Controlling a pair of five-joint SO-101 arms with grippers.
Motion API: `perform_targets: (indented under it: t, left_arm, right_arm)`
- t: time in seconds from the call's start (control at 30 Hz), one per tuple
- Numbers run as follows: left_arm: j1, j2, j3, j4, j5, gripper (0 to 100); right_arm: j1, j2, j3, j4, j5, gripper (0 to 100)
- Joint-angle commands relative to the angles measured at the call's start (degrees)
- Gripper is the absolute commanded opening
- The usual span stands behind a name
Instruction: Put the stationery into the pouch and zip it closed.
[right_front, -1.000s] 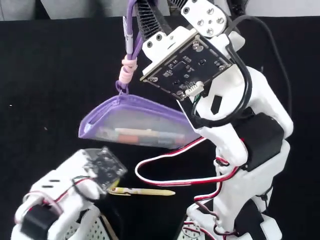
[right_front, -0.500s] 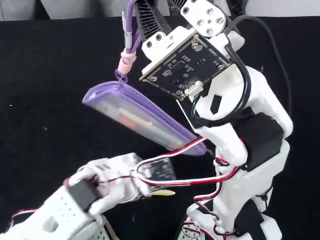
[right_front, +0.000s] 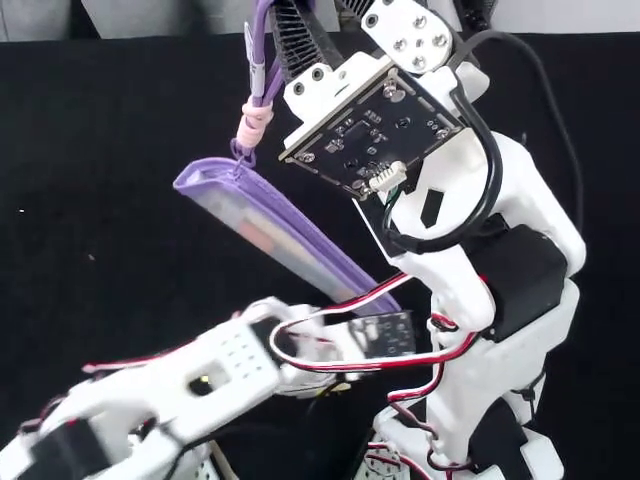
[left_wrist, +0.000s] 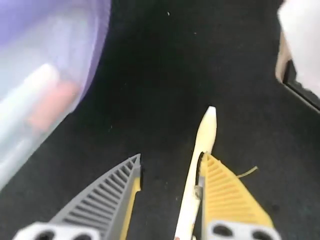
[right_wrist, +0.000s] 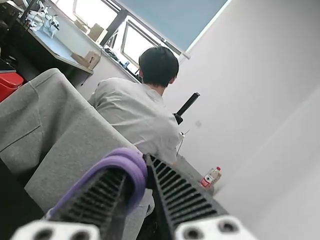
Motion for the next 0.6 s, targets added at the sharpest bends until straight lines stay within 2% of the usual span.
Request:
perform_targets:
  t: [0.0, 0.23, 0.4, 0.57]
  left_arm:
    - [0.75, 12.22, -9.63, -1.93, 0.09, 20]
    - [1.8, 21.63, -12.35, -1.67, 0.09, 19]
    - [1.8, 20.57, -11.91, -1.32, 0.09, 19]
    - [1.63, 14.51, -13.49, 5.71, 0.09, 19]
  right_arm:
    - [1.41, -0.84, -0.4, 0.18, 0.26, 1.1]
    - [3.78, -0.84, -0.4, 0.18, 0.26, 1.1]
    - [4.84, -0.84, -0.4, 0.18, 0.26, 1.1]
    - [5.1, -1.1, -0.66, 0.09, 0.26, 1.1]
